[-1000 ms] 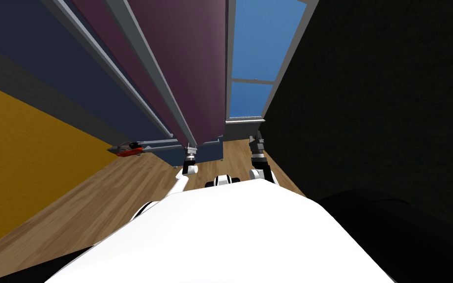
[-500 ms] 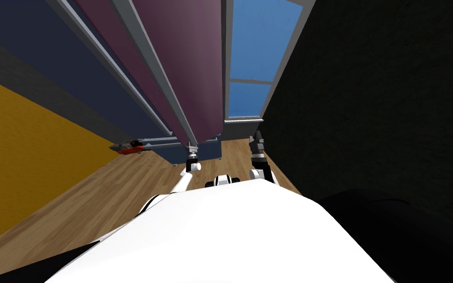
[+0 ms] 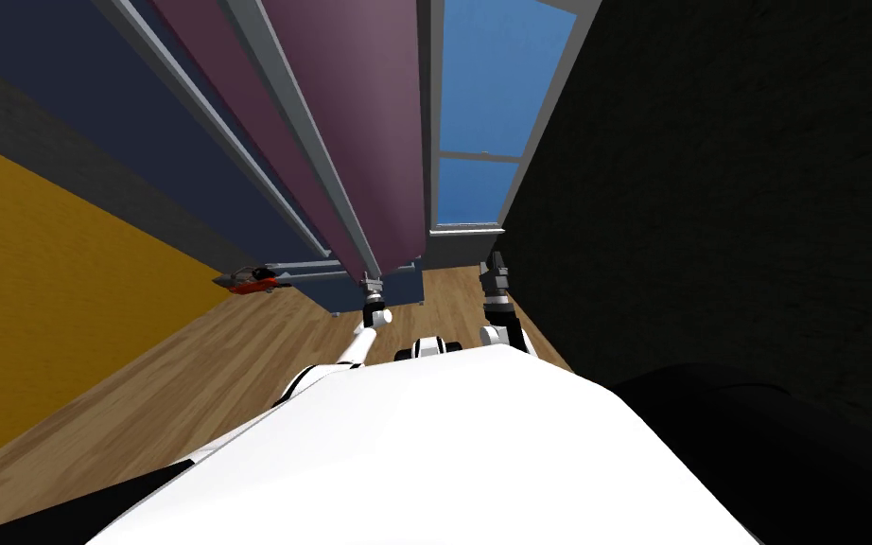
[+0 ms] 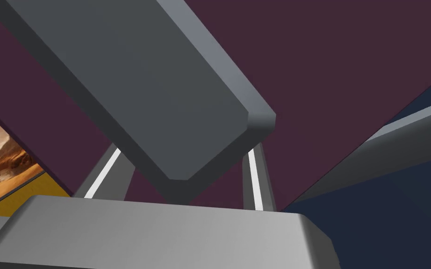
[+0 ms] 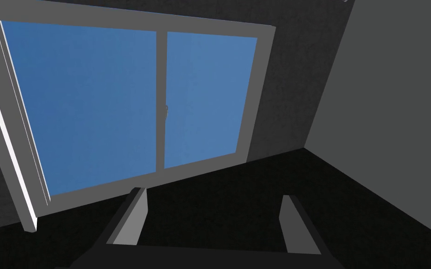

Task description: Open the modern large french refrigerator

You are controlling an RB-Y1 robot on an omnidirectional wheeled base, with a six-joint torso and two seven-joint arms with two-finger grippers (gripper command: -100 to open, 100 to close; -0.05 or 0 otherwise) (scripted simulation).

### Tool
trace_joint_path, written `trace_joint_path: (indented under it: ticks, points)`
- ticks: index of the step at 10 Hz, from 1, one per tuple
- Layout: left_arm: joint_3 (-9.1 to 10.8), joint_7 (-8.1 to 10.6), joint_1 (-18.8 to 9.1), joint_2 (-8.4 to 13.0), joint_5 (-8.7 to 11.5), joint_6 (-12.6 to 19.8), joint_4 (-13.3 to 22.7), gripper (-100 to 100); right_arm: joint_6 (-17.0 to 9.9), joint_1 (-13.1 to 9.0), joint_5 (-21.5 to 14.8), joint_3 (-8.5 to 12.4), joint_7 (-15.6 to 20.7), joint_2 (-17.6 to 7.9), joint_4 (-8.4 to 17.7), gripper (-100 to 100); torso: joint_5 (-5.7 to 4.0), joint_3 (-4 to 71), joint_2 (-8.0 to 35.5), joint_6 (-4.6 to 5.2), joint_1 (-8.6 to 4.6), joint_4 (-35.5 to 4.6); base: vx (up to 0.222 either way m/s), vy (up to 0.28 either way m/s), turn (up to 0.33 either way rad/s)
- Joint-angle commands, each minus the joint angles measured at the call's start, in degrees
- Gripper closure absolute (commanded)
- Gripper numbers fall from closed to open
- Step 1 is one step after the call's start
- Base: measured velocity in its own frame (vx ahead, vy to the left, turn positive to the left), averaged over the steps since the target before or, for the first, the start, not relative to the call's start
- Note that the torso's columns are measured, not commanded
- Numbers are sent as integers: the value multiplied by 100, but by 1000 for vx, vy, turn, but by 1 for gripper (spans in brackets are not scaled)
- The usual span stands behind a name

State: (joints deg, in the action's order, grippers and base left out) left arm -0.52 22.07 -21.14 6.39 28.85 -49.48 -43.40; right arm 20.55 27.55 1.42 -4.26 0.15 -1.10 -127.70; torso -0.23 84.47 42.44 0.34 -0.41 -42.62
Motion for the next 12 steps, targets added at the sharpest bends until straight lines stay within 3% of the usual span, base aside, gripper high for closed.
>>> trace_joint_path:
  ticks: [1, 2, 3, 4, 6, 7, 12]
  points:
    - [21, -385, -289, -113, 244, -163, 264, 100, 0, 0, 0, 0, 0, 0, 0, 0, 0, 3, -6, 1, -2, 0, -67, -79, 2]
    - [57, -588, -464, -224, 469, -260, 465, 100, 0, 0, 0, 0, 0, 0, 0, 0, 0, 3, -4, -3, 4, -1, -89, -96, 24]
    - [57, -702, -464, -224, 469, -260, 465, 100, 0, 0, 0, 0, 0, 0, 0, 0, 2, 1, 0, 1, -2, 1, -74, -78, -4]
    - [72, -602, -412, -201, 450, -241, 504, 100, 0, 0, 0, 0, 0, 0, 0, 0, 2, 0, 0, -4, 7, 1, -31, -29, -5]
    - [233, -825, -409, -213, 578, -337, 518, 100, 0, 1, 0, 0, 0, 0, 0, 0, 10, 9, -14, -43, 20, 17, 16, -192, 99]
    - [233, -825, -409, -213, 578, -337, 518, 100, 0, 2, 0, -1, 0, 2, 0, 0, 4, 9, -15, -34, -14, 22, 9, -228, 97]
    - [643, -1307, -439, -210, 882, -573, 502, 100, 0, 2, 0, -2, 0, 2, -1, 0, 0, 8, -14, -5, -11, 12, 11, -292, 114]
